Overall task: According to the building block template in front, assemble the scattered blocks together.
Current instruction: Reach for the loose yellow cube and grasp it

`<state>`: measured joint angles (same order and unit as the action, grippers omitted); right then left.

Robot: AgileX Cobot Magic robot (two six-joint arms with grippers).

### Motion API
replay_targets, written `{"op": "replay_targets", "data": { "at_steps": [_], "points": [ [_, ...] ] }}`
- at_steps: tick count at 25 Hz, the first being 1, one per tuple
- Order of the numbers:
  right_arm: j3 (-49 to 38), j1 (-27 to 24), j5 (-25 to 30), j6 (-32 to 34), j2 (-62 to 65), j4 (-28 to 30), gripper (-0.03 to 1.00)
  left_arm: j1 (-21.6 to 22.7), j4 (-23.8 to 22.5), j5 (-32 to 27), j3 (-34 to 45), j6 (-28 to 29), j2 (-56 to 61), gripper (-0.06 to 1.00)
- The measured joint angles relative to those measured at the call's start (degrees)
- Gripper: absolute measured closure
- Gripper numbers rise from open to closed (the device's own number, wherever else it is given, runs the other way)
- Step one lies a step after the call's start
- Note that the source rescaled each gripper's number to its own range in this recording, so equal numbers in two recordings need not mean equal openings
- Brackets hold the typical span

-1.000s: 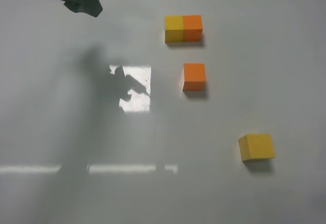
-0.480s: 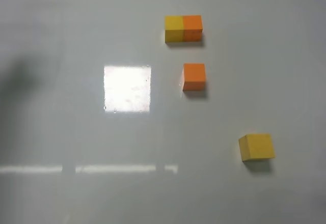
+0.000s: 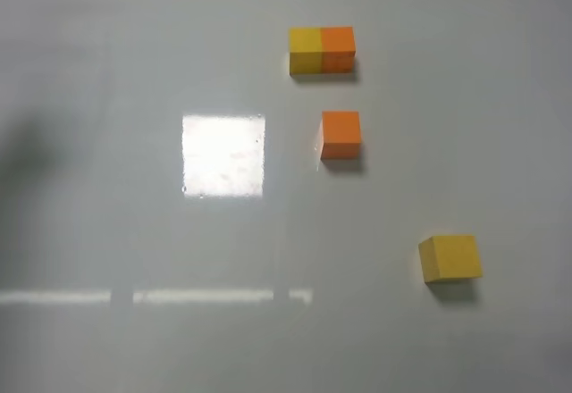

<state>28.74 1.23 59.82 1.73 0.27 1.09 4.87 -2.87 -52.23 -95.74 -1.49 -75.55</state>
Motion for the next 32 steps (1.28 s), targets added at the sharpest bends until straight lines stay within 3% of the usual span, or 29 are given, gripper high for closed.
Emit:
{"op": "replay_targets", "data": {
  "at_steps": [5, 12, 21, 32],
  "points": [
    [0.0, 0.0, 0.0, 0.0, 0.0, 0.0, 0.84, 0.0, -1.1, 0.4, 7.2, -0.1, 6.9, 0.58],
    [0.0, 0.0, 0.0, 0.0, 0.0, 0.0, 0.84, 0.0, -1.2, 1.4, 17.7, 0.1, 18.2, 0.59],
    [0.0, 0.0, 0.0, 0.0, 0.0, 0.0, 0.84, 0.0, 2.1, 2.7, 31.0, 0.1, 36.4, 0.63],
    [0.0, 0.0, 0.0, 0.0, 0.0, 0.0, 0.84, 0.0, 2.9, -0.8, 53.9, 0.1, 59.0, 0.66]
  ]
}}
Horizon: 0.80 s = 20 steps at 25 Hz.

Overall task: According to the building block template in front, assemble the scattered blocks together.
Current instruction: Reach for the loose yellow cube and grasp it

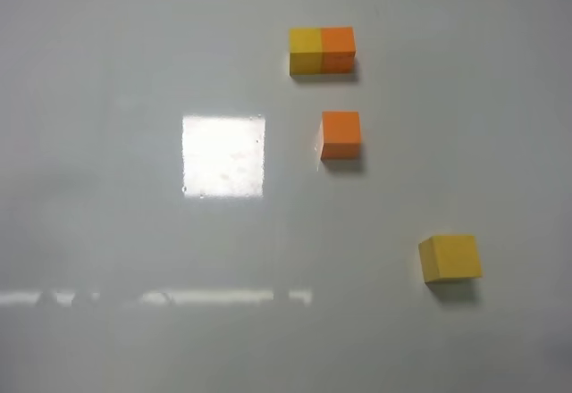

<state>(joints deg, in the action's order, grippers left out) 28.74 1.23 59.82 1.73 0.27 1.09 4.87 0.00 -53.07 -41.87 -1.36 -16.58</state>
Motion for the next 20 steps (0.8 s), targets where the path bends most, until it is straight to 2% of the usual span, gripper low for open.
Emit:
{"op": "replay_targets", "data": {
  "at_steps": [9, 20],
  "points": [
    [0.0, 0.0, 0.0, 0.0, 0.0, 0.0, 0.84, 0.0, 0.0, -6.0, 12.3, 0.0, 15.4, 0.69],
    [0.0, 0.0, 0.0, 0.0, 0.0, 0.0, 0.84, 0.0, -0.5, -6.3, 13.3, 1.4, 16.8, 0.73]
  ]
}}
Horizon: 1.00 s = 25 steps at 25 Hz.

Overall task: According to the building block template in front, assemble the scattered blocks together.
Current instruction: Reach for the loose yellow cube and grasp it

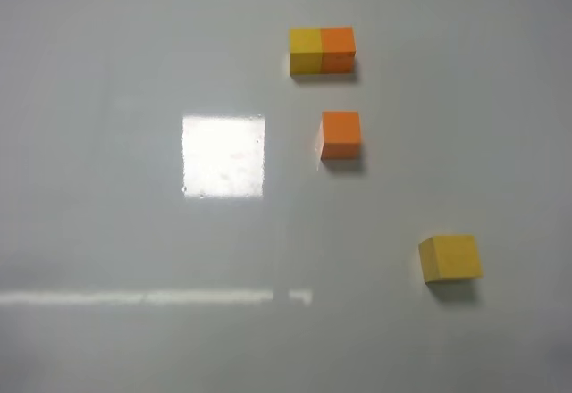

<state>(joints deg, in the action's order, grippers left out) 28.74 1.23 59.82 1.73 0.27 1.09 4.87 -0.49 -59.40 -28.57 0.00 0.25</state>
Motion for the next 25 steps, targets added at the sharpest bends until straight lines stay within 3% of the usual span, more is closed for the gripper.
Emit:
{"op": "replay_targets", "data": {
  "at_steps": [25],
  "points": [
    [0.0, 0.0, 0.0, 0.0, 0.0, 0.0, 0.84, 0.0, 0.5, 0.0, 0.0, 1.3, 0.0, 0.79]
  ]
}}
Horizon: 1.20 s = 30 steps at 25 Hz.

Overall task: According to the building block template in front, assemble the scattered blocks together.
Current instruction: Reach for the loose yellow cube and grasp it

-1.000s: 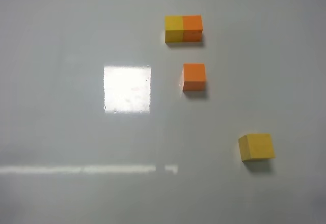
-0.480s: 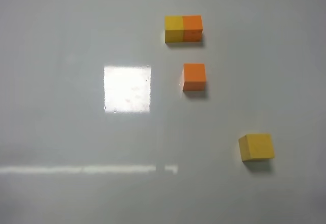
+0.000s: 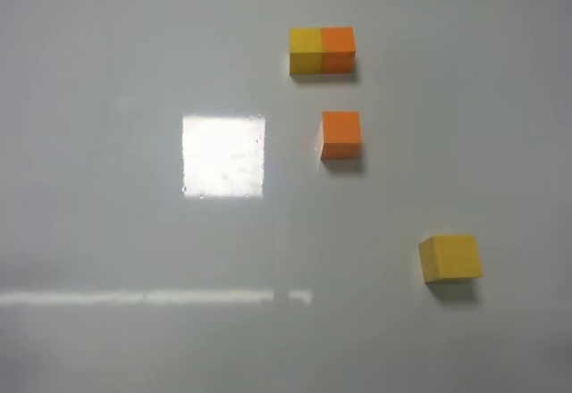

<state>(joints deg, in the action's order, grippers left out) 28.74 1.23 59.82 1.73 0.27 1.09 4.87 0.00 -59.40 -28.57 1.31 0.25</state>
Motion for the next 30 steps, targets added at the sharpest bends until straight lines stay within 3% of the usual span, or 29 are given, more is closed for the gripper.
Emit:
{"op": "replay_targets", "data": {
  "at_steps": [6, 11, 13, 17, 19, 22, 25, 30],
  "points": [
    [0.2, 0.0, -0.4, -1.3, 0.0, 0.0, 0.84, 0.0, 0.0, 0.0, 0.0, -0.1, 0.0, 0.8],
    [8.0, 0.2, -3.1, -14.2, -7.2, -1.9, 0.82, 0.0, 0.0, 0.0, 0.0, 0.0, 0.0, 0.8],
    [11.6, 1.4, -4.1, -22.5, -13.0, -2.4, 0.7, 0.0, 0.0, 0.0, 0.0, 0.1, 0.0, 0.82],
    [15.7, 5.6, -5.1, -39.5, -23.6, -2.4, 0.17, 0.0, 0.0, 0.0, 0.0, 0.1, 0.0, 0.83],
    [16.5, 8.7, -5.3, -46.3, -28.2, -2.4, 0.04, 0.0, 0.0, 0.0, 0.0, 0.1, 0.0, 0.83],
    [16.6, 13.7, -6.9, -51.9, -34.8, -2.3, -0.01, 0.0, 0.0, 0.0, 0.0, 0.1, 0.0, 0.83],
    [18.1, 18.0, -8.3, -53.4, -40.7, -1.6, -0.03, 0.0, 0.0, 0.0, 0.0, 0.1, 0.0, 0.83],
    [21.9, 26.2, -10.3, -54.9, -48.2, 4.3, -0.03, 0.0, 0.0, 0.0, 0.0, 0.1, 0.0, 0.83]
  ]
}}
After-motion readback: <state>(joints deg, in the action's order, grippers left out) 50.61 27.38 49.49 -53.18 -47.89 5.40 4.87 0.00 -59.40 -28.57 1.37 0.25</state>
